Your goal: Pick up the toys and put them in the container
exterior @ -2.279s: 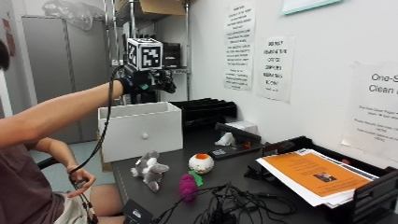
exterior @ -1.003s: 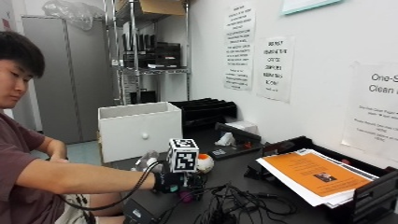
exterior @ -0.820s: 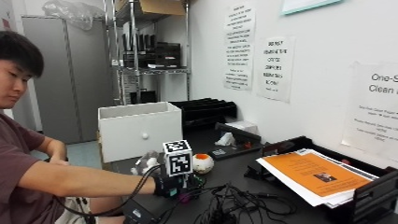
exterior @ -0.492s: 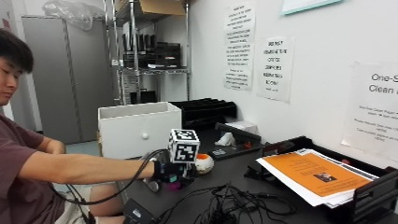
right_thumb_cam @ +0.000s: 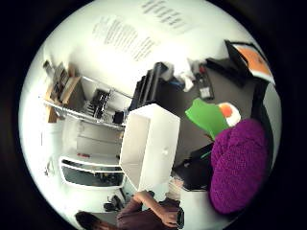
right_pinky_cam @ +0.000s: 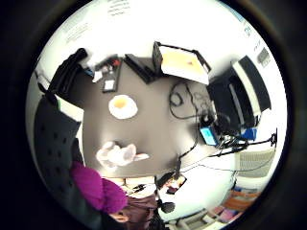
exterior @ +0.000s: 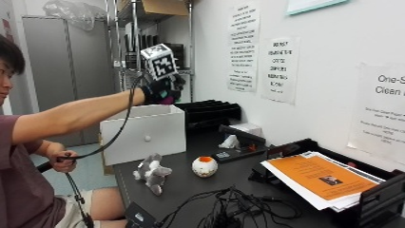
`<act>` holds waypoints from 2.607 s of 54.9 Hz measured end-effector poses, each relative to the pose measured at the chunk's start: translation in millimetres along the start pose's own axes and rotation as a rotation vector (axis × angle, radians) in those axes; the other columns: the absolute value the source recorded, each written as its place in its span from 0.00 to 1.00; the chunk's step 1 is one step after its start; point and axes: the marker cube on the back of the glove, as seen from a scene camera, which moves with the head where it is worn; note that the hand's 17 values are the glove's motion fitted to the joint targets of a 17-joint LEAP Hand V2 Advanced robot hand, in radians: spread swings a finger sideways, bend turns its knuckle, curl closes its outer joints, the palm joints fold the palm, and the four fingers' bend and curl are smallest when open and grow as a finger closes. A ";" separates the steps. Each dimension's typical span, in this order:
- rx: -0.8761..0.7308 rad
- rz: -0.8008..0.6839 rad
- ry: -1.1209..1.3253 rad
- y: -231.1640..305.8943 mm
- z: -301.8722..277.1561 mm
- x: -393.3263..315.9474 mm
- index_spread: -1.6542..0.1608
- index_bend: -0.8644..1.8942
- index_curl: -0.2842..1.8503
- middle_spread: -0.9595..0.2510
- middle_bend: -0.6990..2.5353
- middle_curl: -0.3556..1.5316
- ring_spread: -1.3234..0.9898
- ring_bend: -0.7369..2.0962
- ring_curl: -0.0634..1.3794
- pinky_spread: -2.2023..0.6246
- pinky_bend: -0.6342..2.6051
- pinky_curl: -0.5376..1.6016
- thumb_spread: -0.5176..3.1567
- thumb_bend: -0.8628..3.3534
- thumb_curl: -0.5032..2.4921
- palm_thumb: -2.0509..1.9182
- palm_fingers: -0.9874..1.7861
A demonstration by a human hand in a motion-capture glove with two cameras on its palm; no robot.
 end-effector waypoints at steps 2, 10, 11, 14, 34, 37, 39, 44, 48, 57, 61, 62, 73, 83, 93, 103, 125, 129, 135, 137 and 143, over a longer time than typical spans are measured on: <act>0.014 -0.042 0.013 -3.2 -11.4 -21.9 0.78 0.67 0.47 0.62 0.58 0.59 0.43 0.72 0.45 0.64 0.48 0.47 0.28 0.22 0.44 0.66 0.78; 0.040 -0.219 0.034 -7.7 -41.5 -127.0 0.78 0.67 0.49 0.63 0.59 0.60 0.43 0.72 0.45 0.64 0.48 0.47 0.27 0.21 0.46 0.66 0.77; 0.040 -0.238 0.031 -6.9 -42.2 -137.4 0.78 0.67 0.49 0.64 0.59 0.60 0.43 0.72 0.45 0.65 0.48 0.47 0.27 0.21 0.46 0.66 0.77; 0.031 -0.289 0.025 -4.0 -39.3 -169.5 0.78 0.67 0.50 0.64 0.59 0.60 0.43 0.73 0.45 0.64 0.48 0.48 0.26 0.21 0.47 0.66 0.77; -0.112 -0.556 0.000 26.2 67.4 -330.8 0.79 0.66 0.53 0.65 0.59 0.59 0.43 0.73 0.45 0.65 0.49 0.48 0.25 0.21 0.51 0.66 0.77; -0.116 -0.634 -0.088 34.7 79.6 -336.5 0.79 0.66 0.53 0.65 0.59 0.59 0.43 0.73 0.45 0.64 0.49 0.48 0.25 0.20 0.51 0.66 0.77; -0.125 -0.649 -0.094 37.2 87.0 -336.8 0.79 0.66 0.54 0.65 0.59 0.59 0.43 0.73 0.45 0.65 0.49 0.48 0.25 0.20 0.51 0.66 0.77; -0.169 -0.610 0.003 38.6 109.0 -336.9 0.79 0.65 0.54 0.65 0.59 0.59 0.43 0.73 0.45 0.64 0.49 0.48 0.25 0.20 0.52 0.66 0.76; -0.317 -0.646 0.083 45.0 126.9 -335.7 0.78 0.64 0.54 0.65 0.58 0.58 0.43 0.72 0.45 0.65 0.49 0.48 0.25 0.20 0.53 0.65 0.75; -0.564 -0.684 0.075 48.4 142.5 -342.2 0.79 0.39 0.48 0.68 0.37 0.48 0.49 0.61 0.42 0.71 0.57 0.52 0.37 0.17 0.45 0.54 0.18; -0.568 -0.596 0.132 43.4 135.2 -331.0 0.79 0.33 0.39 0.72 0.31 0.43 0.53 0.51 0.32 0.74 0.55 0.48 0.40 0.18 0.41 0.50 0.18; -0.568 -0.602 0.138 42.1 132.6 -328.8 0.79 0.33 0.37 0.73 0.30 0.42 0.53 0.50 0.30 0.75 0.55 0.48 0.41 0.18 0.41 0.50 0.18; -0.494 -0.518 0.212 13.5 80.7 -276.2 0.80 0.32 0.29 0.77 0.26 0.38 0.57 0.42 0.24 0.78 0.49 0.44 0.44 0.18 0.34 0.49 0.22; -0.461 -0.354 0.334 -26.1 49.2 -221.5 0.79 0.33 0.26 0.76 0.26 0.36 0.58 0.39 0.23 0.79 0.45 0.42 0.45 0.19 0.30 0.49 0.25; -0.507 -0.202 0.372 -45.6 68.7 -93.2 0.79 0.33 0.23 0.75 0.25 0.34 0.58 0.39 0.24 0.79 0.44 0.41 0.46 0.19 0.28 0.49 0.26; -0.552 -0.085 0.260 -41.7 148.3 17.0 0.80 0.34 0.22 0.76 0.26 0.33 0.58 0.39 0.24 0.79 0.44 0.41 0.47 0.19 0.26 0.50 0.27; -0.578 0.010 0.266 -6.1 303.4 122.4 0.77 0.35 0.21 0.78 0.23 0.29 0.59 0.37 0.25 0.80 0.51 0.44 0.47 0.20 0.26 0.51 0.29; -0.480 -0.009 0.294 -8.8 306.5 122.8 0.76 0.36 0.21 0.78 0.23 0.28 0.59 0.42 0.27 0.79 0.53 0.44 0.47 0.20 0.26 0.51 0.34; -0.413 -0.044 0.296 -11.3 304.9 122.1 0.76 0.37 0.23 0.72 0.28 0.29 0.52 0.59 0.38 0.73 0.54 0.46 0.47 0.20 0.26 0.52 0.50; -0.401 -0.040 0.272 -12.4 303.3 121.5 0.76 0.36 0.21 0.69 0.28 0.29 0.49 0.60 0.35 0.71 0.54 0.44 0.48 0.21 0.27 0.53 0.55; -0.386 0.011 0.195 -9.3 291.8 126.5 0.76 0.37 0.21 0.61 0.33 0.33 0.45 0.68 0.41 0.68 0.56 0.45 0.51 0.23 0.28 0.58 0.68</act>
